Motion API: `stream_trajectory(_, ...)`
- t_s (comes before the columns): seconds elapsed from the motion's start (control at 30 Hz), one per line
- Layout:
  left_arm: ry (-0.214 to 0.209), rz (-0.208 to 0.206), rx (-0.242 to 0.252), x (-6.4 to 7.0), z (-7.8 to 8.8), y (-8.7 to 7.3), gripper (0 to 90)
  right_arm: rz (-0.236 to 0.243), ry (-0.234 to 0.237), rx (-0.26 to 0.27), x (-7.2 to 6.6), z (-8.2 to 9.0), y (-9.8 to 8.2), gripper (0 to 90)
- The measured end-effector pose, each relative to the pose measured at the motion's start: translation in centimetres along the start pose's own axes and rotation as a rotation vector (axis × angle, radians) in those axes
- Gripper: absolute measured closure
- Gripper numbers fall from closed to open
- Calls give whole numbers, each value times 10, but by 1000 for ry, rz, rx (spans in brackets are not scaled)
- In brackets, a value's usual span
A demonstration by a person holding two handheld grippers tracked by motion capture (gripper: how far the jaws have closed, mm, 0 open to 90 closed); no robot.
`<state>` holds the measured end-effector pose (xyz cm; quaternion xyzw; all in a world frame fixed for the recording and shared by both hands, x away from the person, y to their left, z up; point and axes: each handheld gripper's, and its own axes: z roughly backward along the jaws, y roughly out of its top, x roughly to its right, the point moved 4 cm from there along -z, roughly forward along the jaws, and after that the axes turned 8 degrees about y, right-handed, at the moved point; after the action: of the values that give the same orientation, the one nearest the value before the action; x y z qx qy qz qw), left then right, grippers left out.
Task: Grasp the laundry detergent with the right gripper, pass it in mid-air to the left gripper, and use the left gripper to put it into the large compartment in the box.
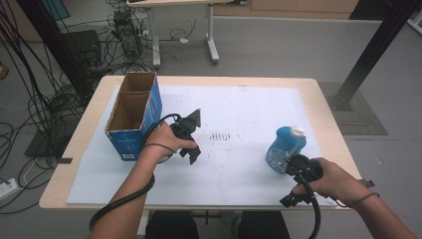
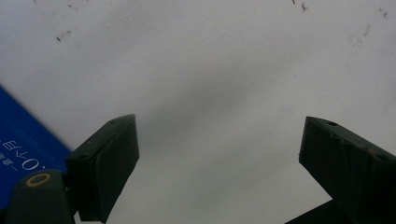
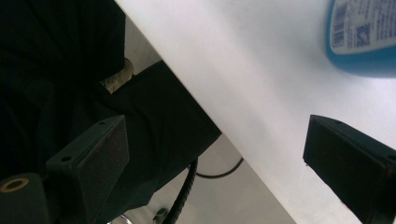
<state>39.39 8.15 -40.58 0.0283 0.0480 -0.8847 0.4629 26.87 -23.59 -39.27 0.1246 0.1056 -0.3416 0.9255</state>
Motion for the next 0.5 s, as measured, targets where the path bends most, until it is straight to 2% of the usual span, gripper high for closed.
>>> stream_trajectory(0.5,-5,-5,-1,9,0,-7,126,-54,-23,14,17,9,-21,66)
